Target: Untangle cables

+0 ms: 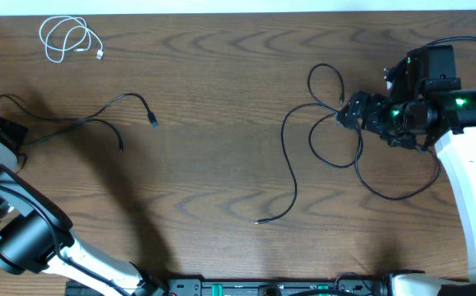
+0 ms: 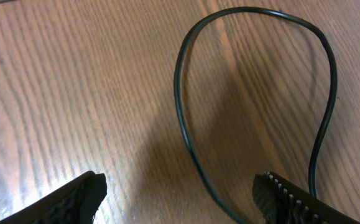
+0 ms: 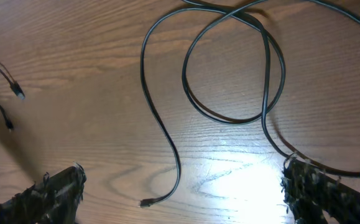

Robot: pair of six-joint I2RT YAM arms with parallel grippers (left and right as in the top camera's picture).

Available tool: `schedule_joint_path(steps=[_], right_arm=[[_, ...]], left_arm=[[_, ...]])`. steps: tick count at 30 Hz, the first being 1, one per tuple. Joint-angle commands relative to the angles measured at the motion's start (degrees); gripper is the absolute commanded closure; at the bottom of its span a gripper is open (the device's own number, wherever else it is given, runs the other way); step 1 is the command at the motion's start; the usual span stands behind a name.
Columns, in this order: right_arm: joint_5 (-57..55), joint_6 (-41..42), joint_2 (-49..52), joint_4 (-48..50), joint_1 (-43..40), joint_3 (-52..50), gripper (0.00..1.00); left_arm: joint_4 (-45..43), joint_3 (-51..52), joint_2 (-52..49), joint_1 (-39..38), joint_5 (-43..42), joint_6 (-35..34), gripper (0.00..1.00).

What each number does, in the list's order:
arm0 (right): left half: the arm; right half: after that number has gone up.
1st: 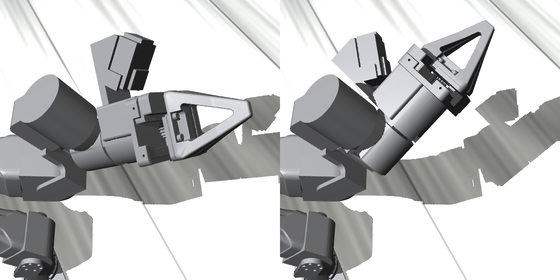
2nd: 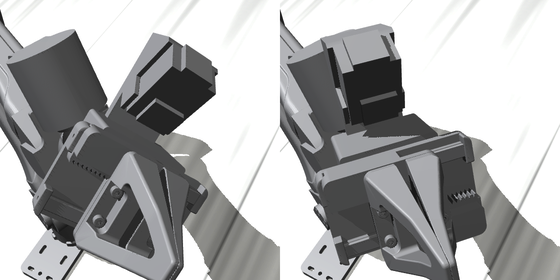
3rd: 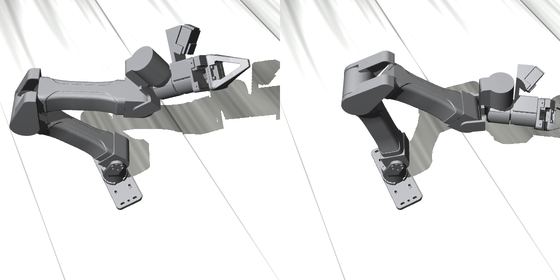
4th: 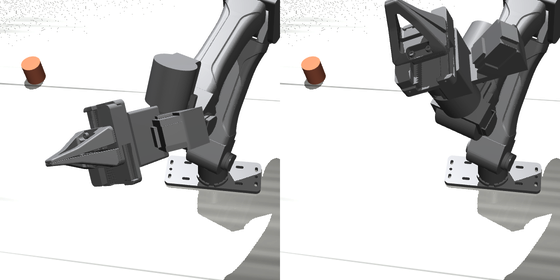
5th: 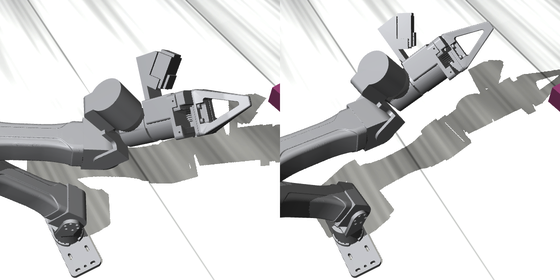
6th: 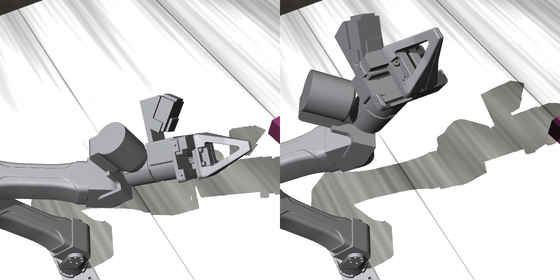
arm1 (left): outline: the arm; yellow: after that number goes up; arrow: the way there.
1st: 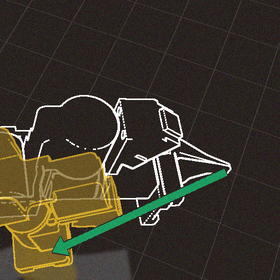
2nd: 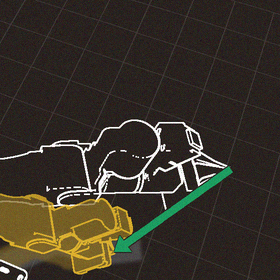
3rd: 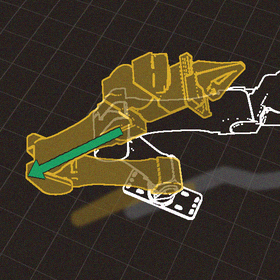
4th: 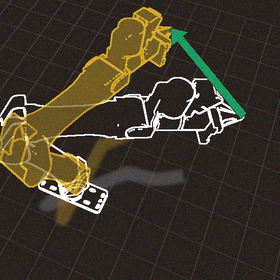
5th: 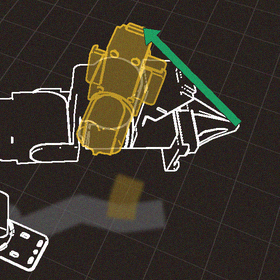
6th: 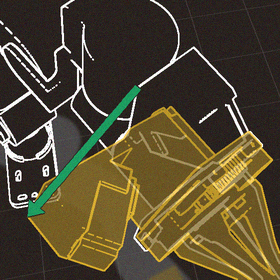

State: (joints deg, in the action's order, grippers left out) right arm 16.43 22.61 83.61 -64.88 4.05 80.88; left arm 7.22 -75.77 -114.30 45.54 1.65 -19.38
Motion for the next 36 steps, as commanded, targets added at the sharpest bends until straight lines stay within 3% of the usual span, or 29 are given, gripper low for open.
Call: schedule_joint_path(steps=[1, 3, 7, 18, 19, 22, 23, 29, 31, 36], right_arm=[[-0.4, 1.2, 0.1, 0.1, 0.5, -0.3, 0.01], [-0.4, 1.9, 0.1, 0.3, 0.5, -0.3, 0.01], [-0.4, 2.2, 0.1, 0.1, 0.6, -0.3, 0.01], [-0.4, 3.1, 0.1, 0.5, 0.5, -0.3, 0.01], [-0.5, 3.1, 0.1, 0.6, 0.5, -0.3, 0.01], [-0.5, 3.1, 0.1, 0.6, 0.5, -0.3, 0.01], [-0.4, 3.1, 0.1, 0.6, 0.5, -0.3, 0.01], [-0.4, 3.1, 0.1, 0.6, 0.5, -0.3, 0.01], [-0.4, 3.1, 0.1, 0.6, 0.5, -0.3, 0.01], [-0.4, 3.1, 0.1, 0.5, 0.5, -0.3, 0.01]], left_arm=[[-0.8, -0.2, -1.5, -0.1, -0.1, 0.9, 0.20], [-1.4, -0.2, -2.5, -0.1, -0.2, 0.9, 0.20], [-2.1, -0.2, -4.0, -0.1, -0.1, 0.9, 0.37], [-5.0, -0.2, -6.8, -0.2, -1.2, 0.9, 0.38], [-5.0, -0.2, -6.8, -0.2, -1.3, 0.9, 0.41], [-5.1, -0.2, -6.9, -0.2, -4.1, 0.9, 0.76], [-5.3, -0.2, -6.9, -0.2, -5.0, 0.9, 0.81], [-7.1, -0.2, -6.9, -0.2, -7.2, -0.2, 0.81], [-7.1, -0.2, -6.9, -0.2, -7.2, -0.2, 0.91], [-7.7, -1.0, -5.9, -0.1, -7.5, -2.2, 0.92]])
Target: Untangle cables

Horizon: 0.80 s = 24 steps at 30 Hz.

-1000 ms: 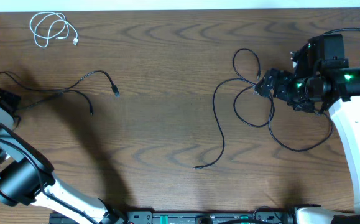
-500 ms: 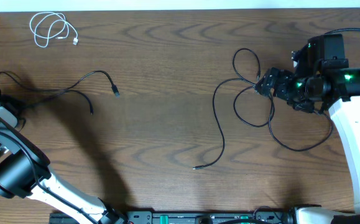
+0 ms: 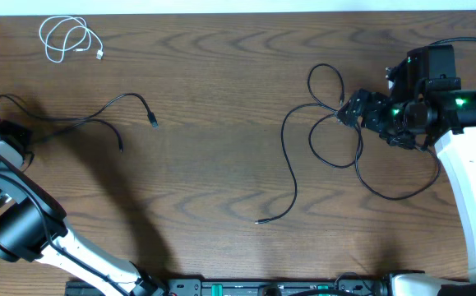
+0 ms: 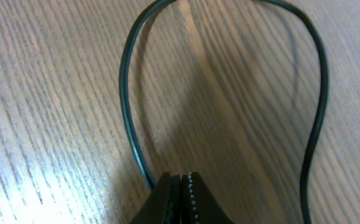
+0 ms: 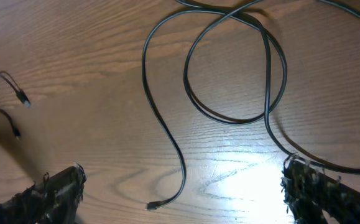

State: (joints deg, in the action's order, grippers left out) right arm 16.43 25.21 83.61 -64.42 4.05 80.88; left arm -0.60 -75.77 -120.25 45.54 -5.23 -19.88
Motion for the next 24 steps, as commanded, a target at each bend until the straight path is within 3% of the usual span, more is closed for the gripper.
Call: schedule_joint_path(steps=[1, 3, 6, 9, 15, 22, 24], right_arm=[[-0.4, 0.5, 0.1, -0.1, 0.5, -0.3, 0.01], [-0.4, 0.5, 0.1, -0.1, 0.5, -0.3, 0.01], [-0.5, 0.5, 0.1, -0.1, 0.5, -0.3, 0.01], [-0.5, 0.5, 0.1, -0.1, 0.5, -0.3, 0.01], [-0.5, 0.5, 0.1, -0.1, 0.5, -0.3, 0.01], [-0.5, 0.5, 0.1, -0.8, 0.5, -0.3, 0.01], [-0.4, 0.5, 0.1, -0.7, 0.5, -0.3, 0.01]], left_arm=[[0.3, -1.2, 0.5, -0.1, -1.2, -1.7, 0.79], [0.5, -1.2, 1.5, -0.1, -1.7, -1.7, 0.33], [1.6, -1.2, 1.9, -0.1, -1.6, -1.6, 0.19], [3.6, -1.2, 1.3, -0.1, -1.6, -1.6, 0.16], [5.5, -1.2, -1.2, -0.1, -1.6, -1.6, 0.21], [4.3, -1.2, -1.3, -0.1, -1.6, -1.6, 0.72], [4.2, -1.2, -1.3, -0.1, -1.6, -1.6, 0.80]])
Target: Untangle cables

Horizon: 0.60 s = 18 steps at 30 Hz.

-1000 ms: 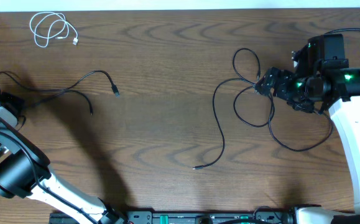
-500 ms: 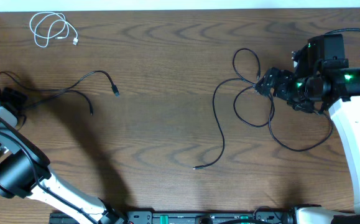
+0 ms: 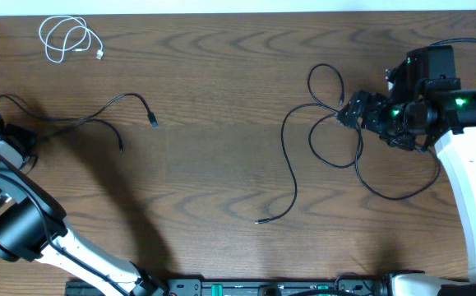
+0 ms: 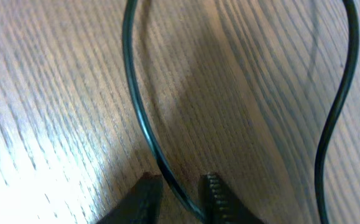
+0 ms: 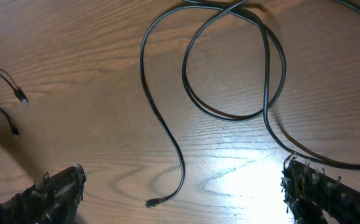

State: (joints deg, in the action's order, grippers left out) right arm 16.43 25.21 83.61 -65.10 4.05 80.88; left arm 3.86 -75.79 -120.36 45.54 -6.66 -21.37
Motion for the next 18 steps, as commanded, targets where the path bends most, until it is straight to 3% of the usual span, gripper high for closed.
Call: schedule_joint_path(steps=[1, 9, 12, 18], right_arm=[[-0.4, 0.5, 0.1, -0.1, 0.5, -0.3, 0.01], [-0.4, 0.5, 0.1, -0.4, 0.5, -0.3, 0.01], [-0.4, 0.5, 0.1, -0.5, 0.5, -0.3, 0.01], [-0.5, 0.5, 0.1, -0.5, 0.5, -0.3, 0.01]], left_arm=[[-0.2, -1.2, -1.2, -0.1, -0.2, -0.1, 0.81], [-0.3, -1.2, -3.2, -0.1, -0.2, -0.1, 0.81], [-0.7, -1.2, -3.8, -0.1, -0.2, -0.1, 0.92], [-2.2, -3.0, -1.9, 0.0, -0.3, -0.2, 0.93]])
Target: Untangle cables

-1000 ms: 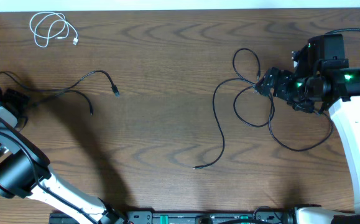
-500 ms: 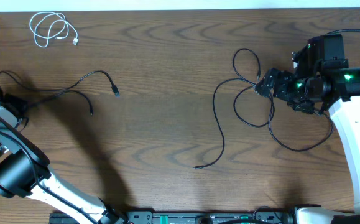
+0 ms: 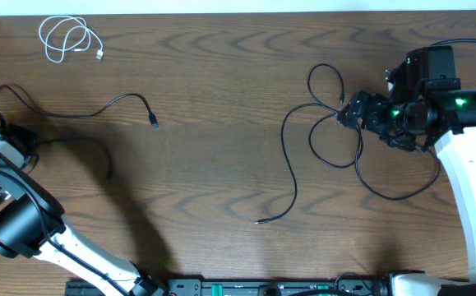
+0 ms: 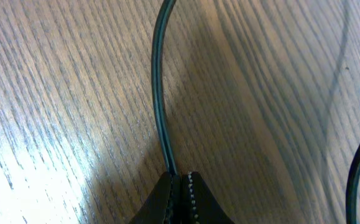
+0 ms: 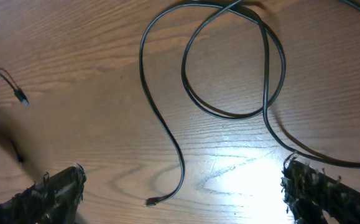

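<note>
A black cable (image 3: 98, 111) lies at the table's left, one plug end at the centre-left. My left gripper (image 3: 7, 136) is at the far left edge, shut on a strand of it. In the left wrist view that strand (image 4: 158, 93) rises straight out of the closed jaws of the left gripper (image 4: 181, 179). A second black cable (image 3: 291, 164) lies looped at the right, with its free end near the front. My right gripper (image 3: 346, 115) hovers open over those loops (image 5: 229, 68), with nothing between the fingers of the right gripper (image 5: 183, 174).
A small white cable (image 3: 69, 37) lies coiled at the back left. The right arm's own black lead (image 3: 459, 41) hangs at the far right. A wide stretch of bare wood (image 3: 213, 123) separates the two black cables.
My left gripper, slightly open around the strand before, is now shut on it. The left cable's lower branch has shifted toward the front and away from the upper branch. The right arm has not moved.
First my left gripper stood wide open over a loop of the left cable. Then it was shut at the loop, then slightly open with the strand between its fingers. Now it grips that strand and the cable's two branches lie further apart. The right gripper stayed open throughout.
</note>
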Robot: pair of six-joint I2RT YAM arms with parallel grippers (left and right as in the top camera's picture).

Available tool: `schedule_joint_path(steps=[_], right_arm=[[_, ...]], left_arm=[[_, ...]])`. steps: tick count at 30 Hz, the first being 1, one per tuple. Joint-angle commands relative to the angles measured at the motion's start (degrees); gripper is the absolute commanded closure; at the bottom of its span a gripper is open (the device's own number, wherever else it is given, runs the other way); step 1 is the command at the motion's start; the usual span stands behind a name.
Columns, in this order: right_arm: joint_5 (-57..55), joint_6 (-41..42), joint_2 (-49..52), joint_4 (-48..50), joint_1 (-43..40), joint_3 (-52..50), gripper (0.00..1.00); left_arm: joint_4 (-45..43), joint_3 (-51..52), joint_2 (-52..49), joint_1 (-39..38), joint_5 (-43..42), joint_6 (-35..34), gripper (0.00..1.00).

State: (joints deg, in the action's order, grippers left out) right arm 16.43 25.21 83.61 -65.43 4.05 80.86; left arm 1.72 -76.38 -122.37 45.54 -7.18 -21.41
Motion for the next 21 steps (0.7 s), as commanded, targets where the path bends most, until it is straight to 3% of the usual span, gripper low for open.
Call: schedule_joint_path(steps=[1, 7, 8, 9, 10, 12, 15, 21], right_arm=[[-0.5, 0.5, 0.1, -0.2, 0.5, -0.3, 0.01], [-0.5, 0.5, 0.2, -0.1, 0.5, -0.3, 0.01], [-0.5, 0.5, 0.3, -0.1, 0.5, -0.3, 0.01], [-0.5, 0.5, 0.4, -0.1, 0.5, -0.3, 0.01], [-0.5, 0.5, 0.5, -0.1, 0.5, -0.3, 0.01], [-0.5, 0.5, 0.8, -0.2, 0.5, -0.3, 0.01], [-0.5, 0.4, 1.3, -0.1, 0.5, -0.3, 0.01], [-0.5, 0.4, 3.5, 0.7, 0.6, -0.3, 0.01]], left_arm=[[-0.1, -3.1, 0.8, 0.0, 0.0, -0.2, 0.92], [0.2, -6.0, 5.8, 0.0, -6.3, -0.6, 0.92], [0.5, -6.0, 6.4, 0.0, -6.8, -0.8, 0.73], [0.9, -6.0, 6.9, 0.0, -6.8, -0.9, 0.48], [2.1, -6.0, 7.2, 0.0, -6.8, -1.0, 0.34], [4.8, -6.0, 7.5, 0.0, -6.8, -1.0, 0.19], [11.9, -6.0, 7.5, 0.0, -9.8, -1.2, 0.04], [25.0, -6.0, 7.5, -0.3, -26.3, -1.9, 0.02]])
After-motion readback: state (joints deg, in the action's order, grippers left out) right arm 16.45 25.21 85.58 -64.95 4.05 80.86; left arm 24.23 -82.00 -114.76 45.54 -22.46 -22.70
